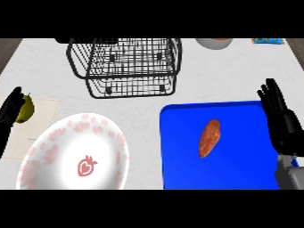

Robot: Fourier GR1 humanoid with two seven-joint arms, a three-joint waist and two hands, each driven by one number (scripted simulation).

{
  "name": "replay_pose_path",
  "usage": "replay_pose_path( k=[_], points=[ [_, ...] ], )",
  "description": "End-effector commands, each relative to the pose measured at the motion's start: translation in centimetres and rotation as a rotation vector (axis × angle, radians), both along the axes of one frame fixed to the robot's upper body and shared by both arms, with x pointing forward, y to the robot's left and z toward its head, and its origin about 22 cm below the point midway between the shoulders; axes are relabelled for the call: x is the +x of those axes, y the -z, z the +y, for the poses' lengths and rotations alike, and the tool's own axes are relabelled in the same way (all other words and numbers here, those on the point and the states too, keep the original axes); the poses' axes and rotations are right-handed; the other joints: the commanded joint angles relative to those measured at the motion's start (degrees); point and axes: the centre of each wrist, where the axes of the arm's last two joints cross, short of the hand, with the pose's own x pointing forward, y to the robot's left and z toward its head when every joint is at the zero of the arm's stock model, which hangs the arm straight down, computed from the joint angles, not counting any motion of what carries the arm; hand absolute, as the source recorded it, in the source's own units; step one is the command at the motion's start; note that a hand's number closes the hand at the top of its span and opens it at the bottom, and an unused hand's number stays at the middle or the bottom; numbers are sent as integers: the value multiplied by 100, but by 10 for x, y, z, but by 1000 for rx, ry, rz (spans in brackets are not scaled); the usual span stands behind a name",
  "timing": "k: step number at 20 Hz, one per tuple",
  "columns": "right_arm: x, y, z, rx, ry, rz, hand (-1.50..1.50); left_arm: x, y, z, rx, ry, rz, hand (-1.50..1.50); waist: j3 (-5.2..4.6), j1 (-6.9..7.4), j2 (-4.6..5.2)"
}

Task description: Pick the sweet potato from the tray and place it in the tiered basket

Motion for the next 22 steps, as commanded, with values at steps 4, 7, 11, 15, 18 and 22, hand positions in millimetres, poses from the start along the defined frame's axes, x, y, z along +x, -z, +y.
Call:
replay_pose_path(
  k=[4,7,11,15,18,22],
  points=[
    [31,9,63,87,322,103,-150,12,17,-72,-187,180,18,0,109,39,59],
    [23,37,22,-220,541,208,-150,15,25,-94,-285,238,50,0,29,13,198],
    [62,13,121,88,636,94,-150,20,33,-127,-342,308,90,0,129,165,73],
    [72,14,143,-129,614,29,-150,14,59,-120,-325,270,107,0,111,12,26],
    [76,3,137,-243,594,105,-150,10,40,-119,-324,266,135,0,93,-33,-70],
    [77,31,97,-510,515,357,-150,13,48,-112,-325,236,124,0,33,-104,-93]
  ],
)
